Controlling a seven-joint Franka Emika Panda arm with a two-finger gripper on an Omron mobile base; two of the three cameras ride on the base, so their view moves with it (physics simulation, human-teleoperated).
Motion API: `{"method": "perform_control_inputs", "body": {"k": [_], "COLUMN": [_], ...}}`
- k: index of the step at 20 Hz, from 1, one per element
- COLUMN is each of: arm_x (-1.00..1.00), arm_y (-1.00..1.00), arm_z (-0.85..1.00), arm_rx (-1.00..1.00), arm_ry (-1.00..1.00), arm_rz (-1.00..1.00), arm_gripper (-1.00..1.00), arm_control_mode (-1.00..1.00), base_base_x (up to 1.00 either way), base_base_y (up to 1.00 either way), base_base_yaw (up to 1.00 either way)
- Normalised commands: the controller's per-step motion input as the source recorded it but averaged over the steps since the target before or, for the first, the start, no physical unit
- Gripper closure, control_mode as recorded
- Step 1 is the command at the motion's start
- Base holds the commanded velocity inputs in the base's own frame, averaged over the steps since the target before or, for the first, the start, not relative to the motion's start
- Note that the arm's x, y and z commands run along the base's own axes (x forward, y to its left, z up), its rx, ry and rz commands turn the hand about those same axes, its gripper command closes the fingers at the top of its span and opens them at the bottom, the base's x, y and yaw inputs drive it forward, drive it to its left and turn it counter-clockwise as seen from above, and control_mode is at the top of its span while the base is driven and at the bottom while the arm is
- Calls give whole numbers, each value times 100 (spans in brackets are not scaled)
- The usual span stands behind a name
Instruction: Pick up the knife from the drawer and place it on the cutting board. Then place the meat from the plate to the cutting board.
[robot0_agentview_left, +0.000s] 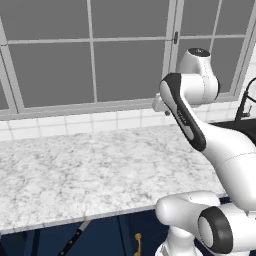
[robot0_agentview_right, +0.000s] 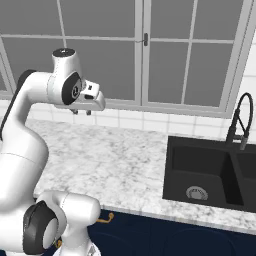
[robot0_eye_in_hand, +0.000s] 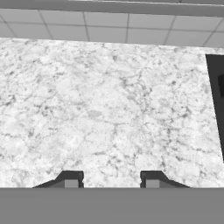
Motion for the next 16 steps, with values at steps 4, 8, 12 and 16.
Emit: {"method": "perform_control_inputs", "body": {"k": [4, 8, 12, 16], "arm_x": [-9, -1, -2, 0], "arm_y": [0, 0, 0, 0], "arm_z": [0, 0, 0, 0], "arm_rx": [0, 0, 0, 0], "arm_ry": [-1, 0, 0, 0], "arm_rz": [0, 0, 0, 0], "arm_gripper": [-100, -100, -100, -100], "arm_control_mode": [-100, -100, 100, 100], "base_base_x": [0, 0, -30, -17], "base_base_y": [0, 0, -34, -96], "base_base_yaw": [0, 0, 6, 20]}}
